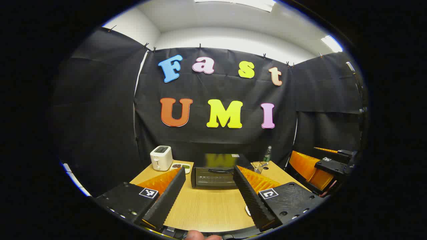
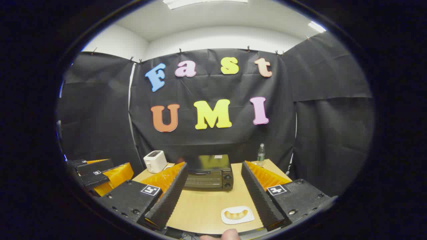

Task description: Open the electric oven with the left hand, put the food in, and close the electric oven.

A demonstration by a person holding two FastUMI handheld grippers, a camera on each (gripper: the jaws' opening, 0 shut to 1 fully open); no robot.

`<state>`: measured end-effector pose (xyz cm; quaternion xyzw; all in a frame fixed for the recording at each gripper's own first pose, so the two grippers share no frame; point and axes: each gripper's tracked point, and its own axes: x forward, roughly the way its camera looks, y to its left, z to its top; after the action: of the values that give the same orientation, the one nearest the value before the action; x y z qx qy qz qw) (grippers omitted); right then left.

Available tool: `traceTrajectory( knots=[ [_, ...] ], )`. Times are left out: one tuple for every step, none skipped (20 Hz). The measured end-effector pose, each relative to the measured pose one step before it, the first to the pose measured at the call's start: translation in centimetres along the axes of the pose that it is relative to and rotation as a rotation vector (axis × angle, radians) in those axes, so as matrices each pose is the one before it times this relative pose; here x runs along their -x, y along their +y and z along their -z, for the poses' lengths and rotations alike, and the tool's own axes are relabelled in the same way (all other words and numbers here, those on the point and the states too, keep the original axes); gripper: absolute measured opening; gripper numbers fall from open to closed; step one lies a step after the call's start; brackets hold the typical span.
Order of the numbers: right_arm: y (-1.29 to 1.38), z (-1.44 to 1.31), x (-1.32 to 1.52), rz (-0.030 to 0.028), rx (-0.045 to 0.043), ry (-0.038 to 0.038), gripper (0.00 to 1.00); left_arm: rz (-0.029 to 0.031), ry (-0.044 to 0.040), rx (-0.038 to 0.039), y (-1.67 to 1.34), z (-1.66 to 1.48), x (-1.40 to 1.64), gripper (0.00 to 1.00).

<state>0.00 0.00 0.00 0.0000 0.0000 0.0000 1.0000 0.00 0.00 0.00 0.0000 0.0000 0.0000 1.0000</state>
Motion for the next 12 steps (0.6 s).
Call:
traceTrajectory(
  knots=[
    [-0.114, -0.070, -0.018, 0.00149, -0.00140, -0.00038, 1.00, 0.00171, -0.00090, -0.00098, -0.155, -0.041, 0.095, 0.94],
    [-0.204, -0.086, -0.021, 0.00160, -0.00124, -0.00197, 1.00, 0.00047, 0.00027, -0.00132, -0.155, -0.051, 0.001, 0.94],
    [-0.257, 0.026, 0.077, 0.00252, -0.00126, -0.00430, 1.00, 0.00029, 0.00081, -0.00089, -0.102, -0.032, -0.024, 0.94],
    [-0.226, -0.040, -0.020, 0.00462, -0.00055, -0.00189, 1.00, 0.00104, 0.00219, -0.00005, -0.145, -0.003, -0.031, 0.94],
    [-0.267, 0.240, 0.067, 0.00344, 0.00131, 0.00119, 1.00, 0.00358, 0.00344, -0.00029, -0.229, 0.038, 0.011, 0.94],
    [-0.150, -0.059, -0.049, 0.00203, -0.00061, -0.00121, 1.00, 0.00499, 0.00088, -0.00148, -0.330, -0.011, 0.059, 0.94],
    [-0.139, -0.024, -0.067, 0.00165, -0.00079, -0.00057, 1.00, 0.00421, 0.00133, -0.00199, -0.137, 0.031, -0.195, 0.94],
    [-0.185, -0.120, -0.036, 0.00186, -0.00196, -0.00240, 1.00, 0.00325, 0.00040, -0.00198, -0.163, -0.071, -0.014, 0.94],
    [0.031, -0.077, -0.033, -0.00046, -0.00022, -0.00050, 1.00, 0.00271, -0.00001, -0.00098, -0.103, -0.013, -0.063, 0.94],
    [-0.019, -0.084, -0.062, -0.00024, 0.00003, -0.00140, 1.00, 0.00110, 0.00203, -0.00126, -0.142, -0.022, -0.086, 0.94],
    [-0.085, -0.037, -0.060, -0.00086, 0.00055, -0.00084, 1.00, -0.00102, 0.00080, 0.00065, -0.057, -0.004, -0.080, 0.94],
    [-0.011, -0.134, -0.012, -0.00157, 0.00101, -0.00207, 1.00, 0.00023, -0.00125, 0.00300, -0.047, -0.010, -0.034, 0.94]
  ],
)
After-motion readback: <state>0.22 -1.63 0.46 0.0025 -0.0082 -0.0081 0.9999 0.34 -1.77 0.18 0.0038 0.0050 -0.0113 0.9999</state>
